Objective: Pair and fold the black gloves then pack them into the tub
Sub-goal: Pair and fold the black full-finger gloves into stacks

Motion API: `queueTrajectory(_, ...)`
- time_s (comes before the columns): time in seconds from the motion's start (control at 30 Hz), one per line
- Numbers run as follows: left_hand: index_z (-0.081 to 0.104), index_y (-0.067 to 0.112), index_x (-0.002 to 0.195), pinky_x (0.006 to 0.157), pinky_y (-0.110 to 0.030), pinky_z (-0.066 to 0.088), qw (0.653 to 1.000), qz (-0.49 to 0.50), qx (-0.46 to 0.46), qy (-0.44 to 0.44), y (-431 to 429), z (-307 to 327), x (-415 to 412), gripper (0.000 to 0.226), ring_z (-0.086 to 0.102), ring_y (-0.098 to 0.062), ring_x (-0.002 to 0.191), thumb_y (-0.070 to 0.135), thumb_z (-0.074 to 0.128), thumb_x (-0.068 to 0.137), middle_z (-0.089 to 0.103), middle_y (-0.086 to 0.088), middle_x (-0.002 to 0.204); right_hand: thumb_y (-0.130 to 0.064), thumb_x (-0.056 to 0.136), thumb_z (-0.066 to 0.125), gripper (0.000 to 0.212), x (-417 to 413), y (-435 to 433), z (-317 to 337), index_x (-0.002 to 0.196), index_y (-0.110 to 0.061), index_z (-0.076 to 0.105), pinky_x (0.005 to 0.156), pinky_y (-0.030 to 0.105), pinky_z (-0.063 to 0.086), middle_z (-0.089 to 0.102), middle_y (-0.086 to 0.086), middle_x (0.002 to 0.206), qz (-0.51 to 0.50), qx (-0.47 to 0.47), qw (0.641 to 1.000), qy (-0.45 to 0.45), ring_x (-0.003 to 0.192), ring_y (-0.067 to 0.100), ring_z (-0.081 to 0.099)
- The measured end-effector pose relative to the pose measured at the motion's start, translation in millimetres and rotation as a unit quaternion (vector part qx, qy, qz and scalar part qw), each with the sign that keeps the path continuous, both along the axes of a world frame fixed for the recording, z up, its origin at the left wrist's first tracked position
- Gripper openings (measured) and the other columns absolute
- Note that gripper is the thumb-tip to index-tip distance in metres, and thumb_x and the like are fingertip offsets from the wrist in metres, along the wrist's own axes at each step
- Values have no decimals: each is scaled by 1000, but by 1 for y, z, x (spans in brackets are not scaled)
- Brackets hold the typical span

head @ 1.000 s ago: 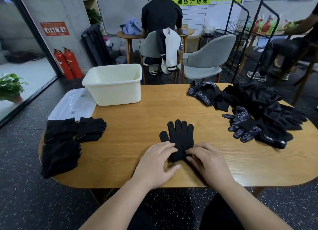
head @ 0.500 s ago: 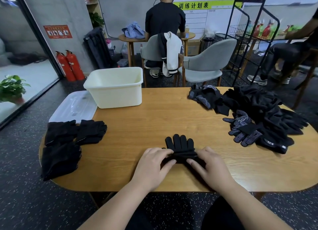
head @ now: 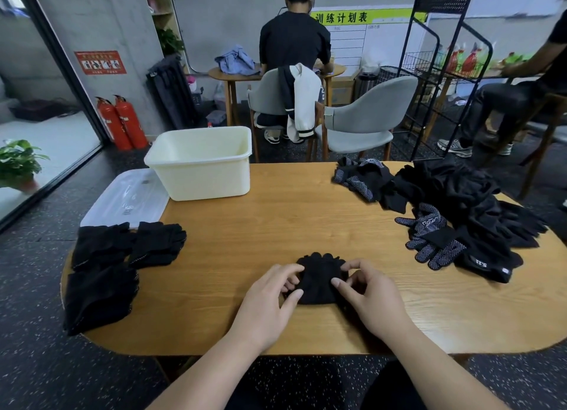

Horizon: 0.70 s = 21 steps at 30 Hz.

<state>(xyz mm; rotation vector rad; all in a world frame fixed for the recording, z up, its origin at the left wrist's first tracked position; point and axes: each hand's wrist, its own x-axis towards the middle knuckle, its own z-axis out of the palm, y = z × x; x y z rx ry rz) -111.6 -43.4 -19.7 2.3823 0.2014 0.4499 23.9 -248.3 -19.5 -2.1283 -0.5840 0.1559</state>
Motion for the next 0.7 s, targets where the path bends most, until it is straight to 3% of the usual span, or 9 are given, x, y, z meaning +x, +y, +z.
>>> queueTrajectory(0.2, 71, 26, 130, 98, -17, 47, 995, -34, 91, -8, -2, -10, 2, 27, 53, 3, 118, 19, 58, 108, 47, 21, 133, -48, 90, 78, 29, -2, 10, -14, 105, -34, 57, 52, 29, 46, 57, -13, 68, -54, -64, 988, -126, 57, 4, 55)
queueTrajectory(0.3, 65, 24, 141, 107, -26, 48, 990, -49, 129, 19, -5, -9, 1, 35, 43, 4, 135, 26, 49, 111, 37, 19, 151, -43, 97, 70, 20, -7, 12, -16, 111, -31, 64, 52, 28, 44, 51, -16, 85, -75, -77, 978, -181, 63, 6, 53)
queueTrajectory(0.37, 52, 26, 155, 115, -26, 43, 984, -74, 151, 53, -9, -5, -2, 47, 30, 2, 148, 40, 39, 111, 20, 21, 166, -41, 104, 60, 25, -9, 12, -18, 124, -29, 69, 63, 32, 51, 56, -10, 106, -80, -93, 965, -230, 80, 14, 58)
queueTrajectory(0.43, 31, 29, 166, 126, -25, 23, 973, -98, 191, 87, -11, -1, -2, 58, 8, 1, 158, 49, 33, 111, 1, 21, 174, -45, 110, 48, 37, -12, 14, -20, 139, -29, 65, 83, 38, 53, 59, -5, 134, -43, -161, 943, -287, 109, 21, 56)
queueTrajectory(0.53, 7, 29, 170, 132, -33, -3, 947, -125, 263, 132, -10, 1, 4, 68, -18, -1, 159, 58, 23, 111, -12, 14, 176, -59, 110, 18, 58, -12, 20, -18, 161, -38, 36, 115, 44, 40, 23, -14, 172, 47, -277, 929, -242, 155, 23, 25)
queueTrajectory(0.63, -6, 24, 169, 132, -39, -9, 926, -146, 303, 170, -9, 3, 9, 77, -32, -3, 155, 67, 15, 109, -22, 10, 174, -64, 102, -3, 69, -8, 21, -15, 167, -41, 0, 131, 42, 6, -15, -19, 173, 85, -328, 923, -182, 160, 19, -20)
queueTrajectory(0.7, -12, 23, 168, 131, -41, -10, 918, -154, 315, 186, -9, 4, 11, 82, -36, -4, 153, 71, 12, 107, -29, 9, 172, -66, 98, -9, 73, -8, 22, -10, 166, -40, -9, 131, 43, -2, -23, -19, 170, 94, -342, 918, -176, 157, 19, -28)
